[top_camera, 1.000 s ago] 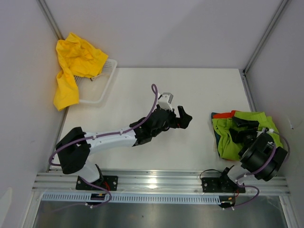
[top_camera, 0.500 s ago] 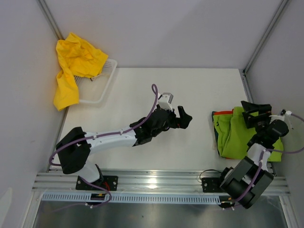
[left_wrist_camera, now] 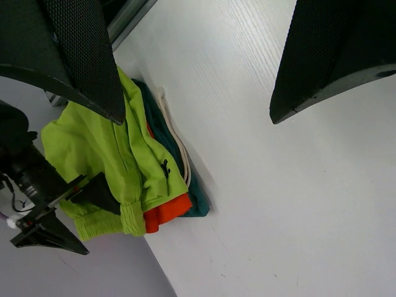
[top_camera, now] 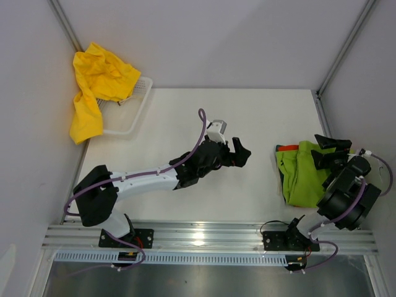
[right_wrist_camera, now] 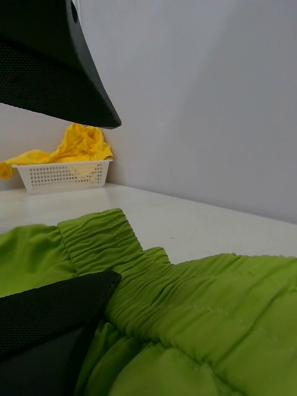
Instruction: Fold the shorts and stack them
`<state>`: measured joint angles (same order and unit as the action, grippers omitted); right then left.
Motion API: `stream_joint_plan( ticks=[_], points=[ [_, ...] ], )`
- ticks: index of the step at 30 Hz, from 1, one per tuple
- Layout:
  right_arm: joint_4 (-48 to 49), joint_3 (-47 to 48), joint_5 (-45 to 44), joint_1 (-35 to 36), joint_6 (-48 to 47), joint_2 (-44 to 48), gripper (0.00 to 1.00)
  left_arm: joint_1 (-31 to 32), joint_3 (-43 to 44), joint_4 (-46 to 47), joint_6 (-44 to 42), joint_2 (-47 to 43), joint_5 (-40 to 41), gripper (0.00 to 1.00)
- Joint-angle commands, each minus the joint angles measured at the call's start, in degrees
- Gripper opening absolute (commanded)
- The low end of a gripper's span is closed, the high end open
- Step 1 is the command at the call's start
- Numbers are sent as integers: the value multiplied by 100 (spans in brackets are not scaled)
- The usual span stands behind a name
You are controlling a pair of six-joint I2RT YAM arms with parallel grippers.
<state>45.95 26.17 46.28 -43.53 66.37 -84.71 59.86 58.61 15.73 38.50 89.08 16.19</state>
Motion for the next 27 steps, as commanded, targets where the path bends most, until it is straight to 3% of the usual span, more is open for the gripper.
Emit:
stream_joint_plan(
  ticks=[1,5,9,17,27],
  points=[
    [1082,2,-329,345,131,-642,100,-9,300,97,-141,30,-1,99],
    [951,212,-611,828,-27,-1135,100,17,405,10,-185,75,-10,99],
    [574,195,-805,864,-124,-978,100,26,406,-43,-238,39,25,99],
    [-1552,783,-1252,899,-1081,963,99,44,423,-166,-264,-31,51,99],
    [-4110,2269,-1174,1434,-2671,2361,99,-210,116,-878,-519,-1014,544,99]
  ],
)
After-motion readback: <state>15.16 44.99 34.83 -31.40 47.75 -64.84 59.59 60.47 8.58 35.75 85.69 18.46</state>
